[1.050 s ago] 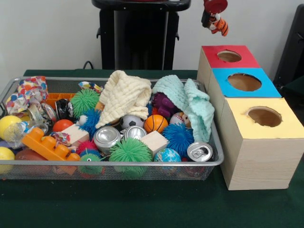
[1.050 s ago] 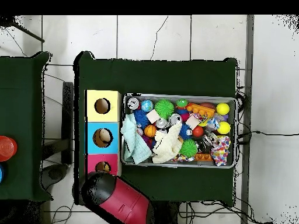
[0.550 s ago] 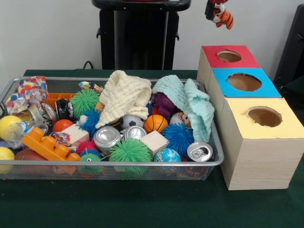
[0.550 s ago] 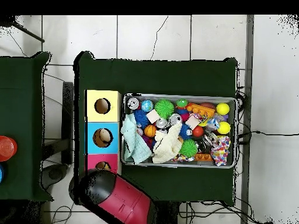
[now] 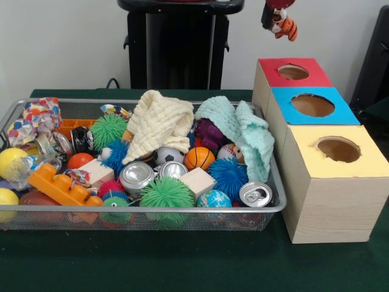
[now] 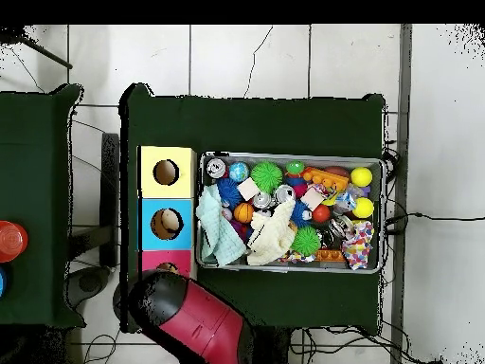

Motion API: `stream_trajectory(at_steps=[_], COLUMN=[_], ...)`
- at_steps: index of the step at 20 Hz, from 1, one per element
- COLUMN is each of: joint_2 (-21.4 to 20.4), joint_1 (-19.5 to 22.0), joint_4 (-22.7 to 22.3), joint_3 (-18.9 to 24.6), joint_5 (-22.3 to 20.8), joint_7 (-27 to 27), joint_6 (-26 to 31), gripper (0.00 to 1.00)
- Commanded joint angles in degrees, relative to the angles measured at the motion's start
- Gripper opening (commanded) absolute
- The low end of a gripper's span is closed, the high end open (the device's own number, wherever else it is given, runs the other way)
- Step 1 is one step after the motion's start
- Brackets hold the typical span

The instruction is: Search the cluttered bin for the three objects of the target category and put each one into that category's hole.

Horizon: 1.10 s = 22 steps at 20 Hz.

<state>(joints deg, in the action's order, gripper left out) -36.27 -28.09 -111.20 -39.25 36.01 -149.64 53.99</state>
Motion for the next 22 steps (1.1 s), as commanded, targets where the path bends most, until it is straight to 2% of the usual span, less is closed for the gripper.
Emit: stream_trajectory(at_steps=[1, 8, 22], joint_2=[4.1, 6.0, 8.6], joint_1=[2.1, 3.2, 5.2], joint_4=[4.5, 6.4, 15.0], joint_3=[5.0, 5.6, 4.0], joint_5=[1.9, 2.2, -0.3], joint_7=[-17.0, -16.1, -17.7], joint_6=[-1.2, -1.6, 6.6], gripper=[0.00, 0.00, 0.00])
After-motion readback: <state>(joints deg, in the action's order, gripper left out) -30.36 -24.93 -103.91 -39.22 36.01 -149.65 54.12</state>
